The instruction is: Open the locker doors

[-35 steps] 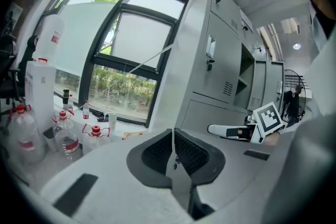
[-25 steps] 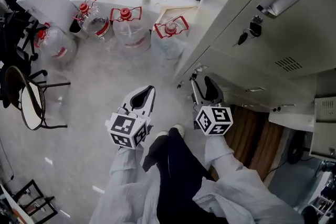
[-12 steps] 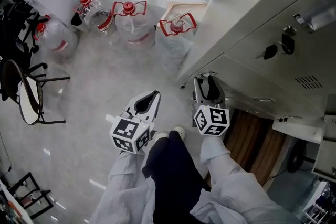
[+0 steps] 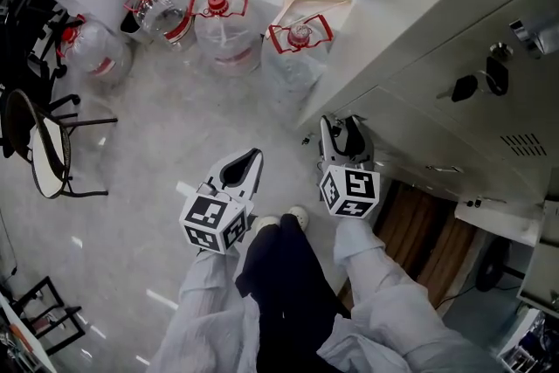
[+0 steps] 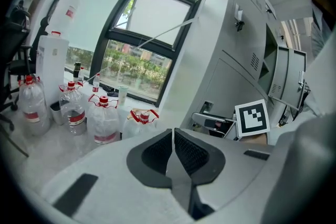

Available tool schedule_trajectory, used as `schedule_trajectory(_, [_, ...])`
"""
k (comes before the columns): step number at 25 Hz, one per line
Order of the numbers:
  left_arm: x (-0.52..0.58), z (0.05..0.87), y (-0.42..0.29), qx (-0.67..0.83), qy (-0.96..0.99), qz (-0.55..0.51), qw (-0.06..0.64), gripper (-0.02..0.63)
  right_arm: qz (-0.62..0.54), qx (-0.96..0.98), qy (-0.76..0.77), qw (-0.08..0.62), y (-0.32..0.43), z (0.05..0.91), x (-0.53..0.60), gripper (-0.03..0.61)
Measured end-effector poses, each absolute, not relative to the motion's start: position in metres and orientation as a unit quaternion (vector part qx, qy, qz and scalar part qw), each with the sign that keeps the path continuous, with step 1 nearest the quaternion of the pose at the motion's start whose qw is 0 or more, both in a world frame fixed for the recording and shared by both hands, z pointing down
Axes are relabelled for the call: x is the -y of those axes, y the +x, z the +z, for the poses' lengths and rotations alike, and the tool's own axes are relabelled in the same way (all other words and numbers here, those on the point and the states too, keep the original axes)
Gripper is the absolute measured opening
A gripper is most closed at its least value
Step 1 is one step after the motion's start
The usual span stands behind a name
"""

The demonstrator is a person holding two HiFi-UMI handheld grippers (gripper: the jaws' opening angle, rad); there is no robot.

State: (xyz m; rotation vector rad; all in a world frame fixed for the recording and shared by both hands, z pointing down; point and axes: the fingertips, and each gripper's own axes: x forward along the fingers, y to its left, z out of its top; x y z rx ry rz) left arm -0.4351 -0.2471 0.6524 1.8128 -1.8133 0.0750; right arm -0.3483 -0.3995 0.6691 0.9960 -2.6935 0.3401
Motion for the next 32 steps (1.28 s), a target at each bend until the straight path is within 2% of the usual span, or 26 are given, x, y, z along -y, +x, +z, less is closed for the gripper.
schedule_trajectory(8, [0.235, 0.656, -0.437, 0.695, 0.658, 0.025, 0.287, 0.018, 0.146, 0.917, 0.355, 0.109, -0.346, 0.668, 0.399, 0.210])
schedule_trajectory(16, [0.219, 0.657, -0.439, 0.688, 0.666, 0.026, 0.289, 0.018, 0.126, 0.898, 0.400, 0.135, -0.335, 0.672, 0.367, 0.199])
schedule_trajectory(19, [0.213, 0.654, -0.442, 0.677, 0.677, 0.027, 0.287, 0.018, 0.129, 0.879, 0.439, 0.136, -0.324, 0.673, 0.358, 0.147])
schedule_trajectory(23, [0.198, 0.650, -0.456, 0.666, 0.688, 0.031, 0.285, 0.018, 0.129, 0.861, 0.473, 0.136, -0.314, 0.673, 0.348, 0.120])
schedule_trajectory(32, [0.190, 0.651, -0.459, 0.630, 0.720, 0.039, 0.288, 0.018, 0.121, 0.858, 0.482, 0.126, -0.295, 0.675, 0.325, 0.120])
